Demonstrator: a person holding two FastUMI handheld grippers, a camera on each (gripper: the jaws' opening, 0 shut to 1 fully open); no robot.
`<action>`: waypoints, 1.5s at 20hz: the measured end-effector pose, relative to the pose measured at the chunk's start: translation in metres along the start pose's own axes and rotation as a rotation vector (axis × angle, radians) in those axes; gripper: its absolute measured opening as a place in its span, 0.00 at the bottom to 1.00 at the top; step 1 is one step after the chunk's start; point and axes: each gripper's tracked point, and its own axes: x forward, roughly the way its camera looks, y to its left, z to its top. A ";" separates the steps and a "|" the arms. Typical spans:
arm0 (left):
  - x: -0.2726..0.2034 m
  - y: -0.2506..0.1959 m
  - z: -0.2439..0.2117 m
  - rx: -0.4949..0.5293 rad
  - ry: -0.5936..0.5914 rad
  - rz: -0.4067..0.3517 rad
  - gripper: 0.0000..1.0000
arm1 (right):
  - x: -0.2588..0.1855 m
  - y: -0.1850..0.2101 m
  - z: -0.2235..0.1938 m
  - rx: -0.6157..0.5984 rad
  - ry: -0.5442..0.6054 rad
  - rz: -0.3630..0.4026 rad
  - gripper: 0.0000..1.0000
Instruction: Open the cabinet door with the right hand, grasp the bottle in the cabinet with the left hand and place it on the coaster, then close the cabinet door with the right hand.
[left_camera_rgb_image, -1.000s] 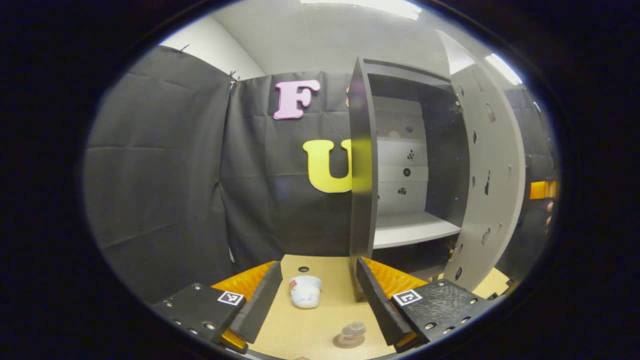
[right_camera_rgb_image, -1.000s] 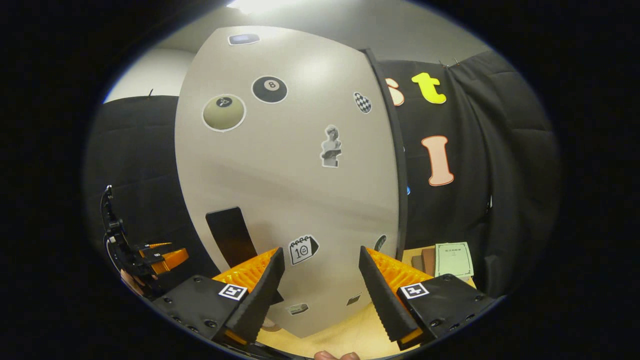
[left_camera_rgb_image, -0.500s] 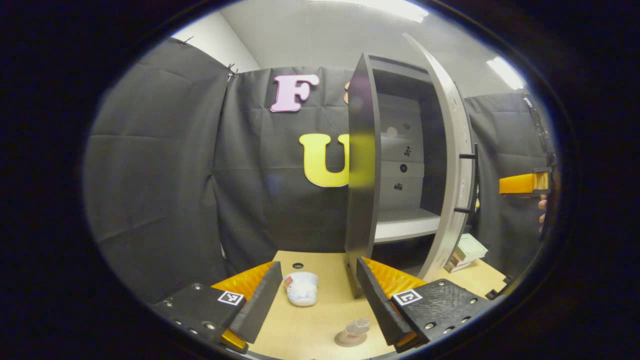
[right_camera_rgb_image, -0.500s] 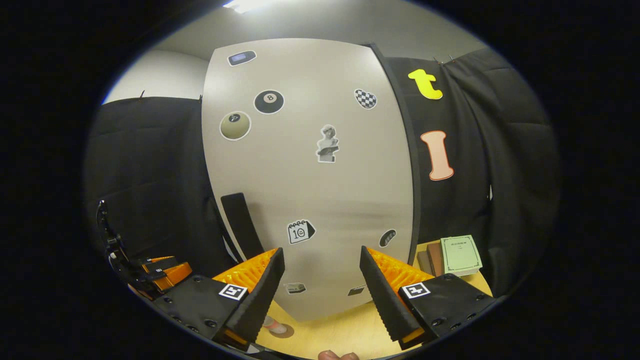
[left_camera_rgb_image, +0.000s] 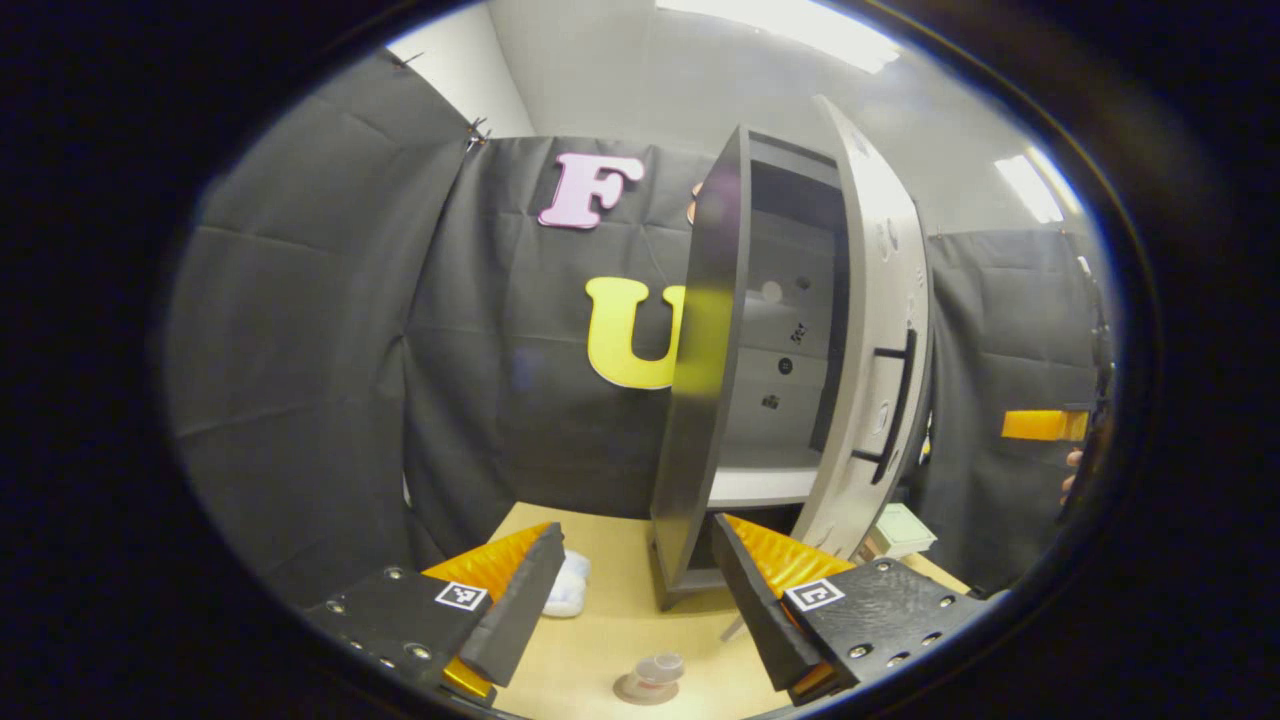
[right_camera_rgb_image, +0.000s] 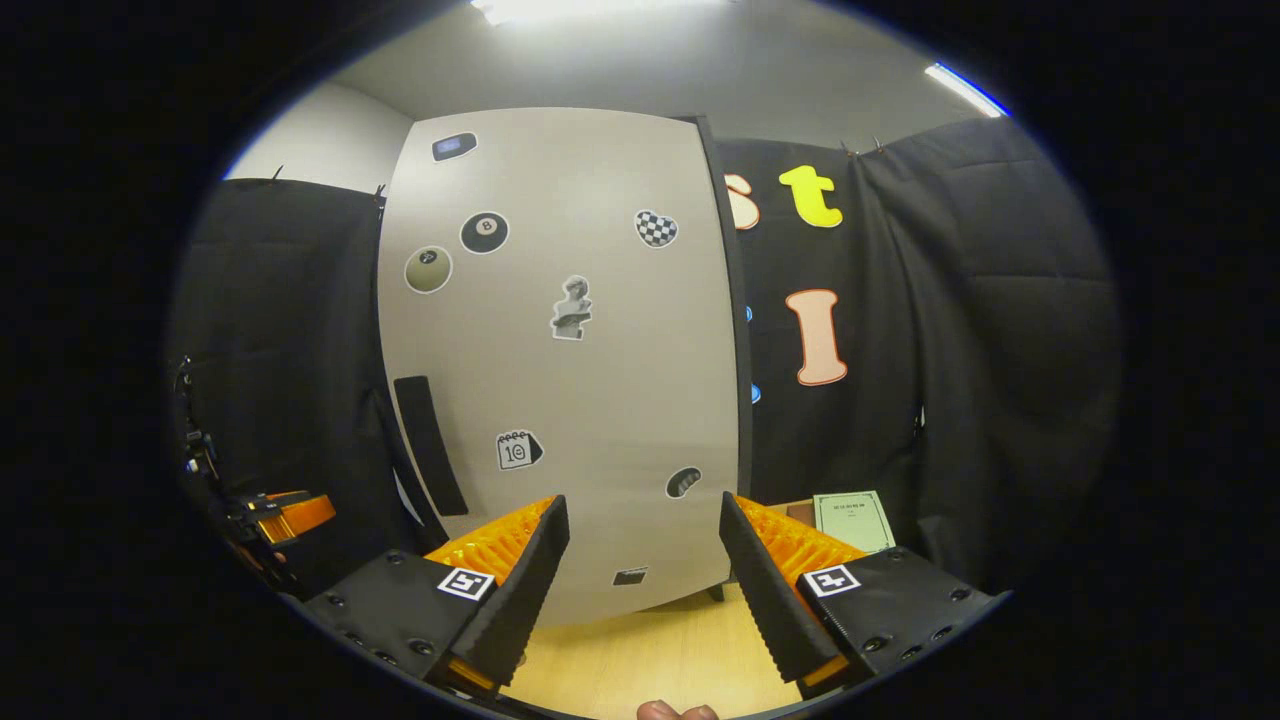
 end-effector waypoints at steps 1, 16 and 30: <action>-0.003 -0.006 0.003 0.011 0.001 0.014 0.89 | -0.002 -0.011 -0.002 -0.004 0.012 -0.021 0.96; -0.040 -0.151 0.040 -0.020 -0.108 0.163 0.90 | -0.021 -0.107 0.013 -0.019 -0.054 0.087 0.96; -0.102 -0.157 0.043 -0.035 -0.141 0.264 0.92 | -0.048 -0.139 0.017 -0.015 -0.088 0.118 0.96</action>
